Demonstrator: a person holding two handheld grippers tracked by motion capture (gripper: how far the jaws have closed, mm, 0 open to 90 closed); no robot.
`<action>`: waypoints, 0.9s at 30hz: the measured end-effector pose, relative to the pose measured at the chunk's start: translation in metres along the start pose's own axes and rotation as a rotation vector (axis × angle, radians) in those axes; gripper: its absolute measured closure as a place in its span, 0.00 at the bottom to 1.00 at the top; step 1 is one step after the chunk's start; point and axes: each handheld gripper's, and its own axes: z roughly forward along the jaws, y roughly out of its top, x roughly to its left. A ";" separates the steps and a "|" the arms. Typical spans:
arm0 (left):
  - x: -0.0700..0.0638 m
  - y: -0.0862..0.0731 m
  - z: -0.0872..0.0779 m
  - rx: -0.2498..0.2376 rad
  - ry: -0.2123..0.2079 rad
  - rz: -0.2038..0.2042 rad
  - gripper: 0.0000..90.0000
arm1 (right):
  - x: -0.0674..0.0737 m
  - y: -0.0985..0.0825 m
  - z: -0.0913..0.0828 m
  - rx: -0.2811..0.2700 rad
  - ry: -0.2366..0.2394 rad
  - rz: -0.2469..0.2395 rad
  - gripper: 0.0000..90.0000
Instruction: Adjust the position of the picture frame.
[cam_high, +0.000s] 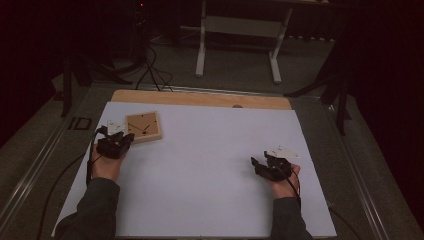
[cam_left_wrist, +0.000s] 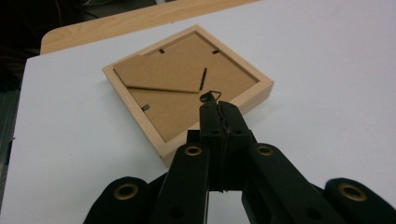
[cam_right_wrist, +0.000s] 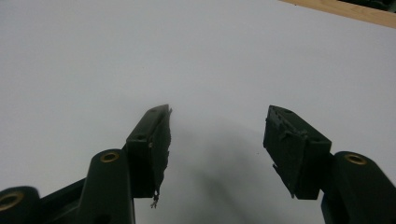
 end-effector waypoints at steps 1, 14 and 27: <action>0.001 0.000 0.001 0.001 0.001 0.002 0.99 | 0.000 0.000 0.000 0.001 0.000 0.001 0.45; 0.012 0.002 0.024 0.034 0.020 0.002 0.99 | 0.000 0.000 0.000 0.004 -0.002 -0.002 0.44; 0.018 0.000 0.042 0.087 0.044 -0.010 0.99 | -0.001 -0.001 0.001 0.008 -0.001 -0.004 0.44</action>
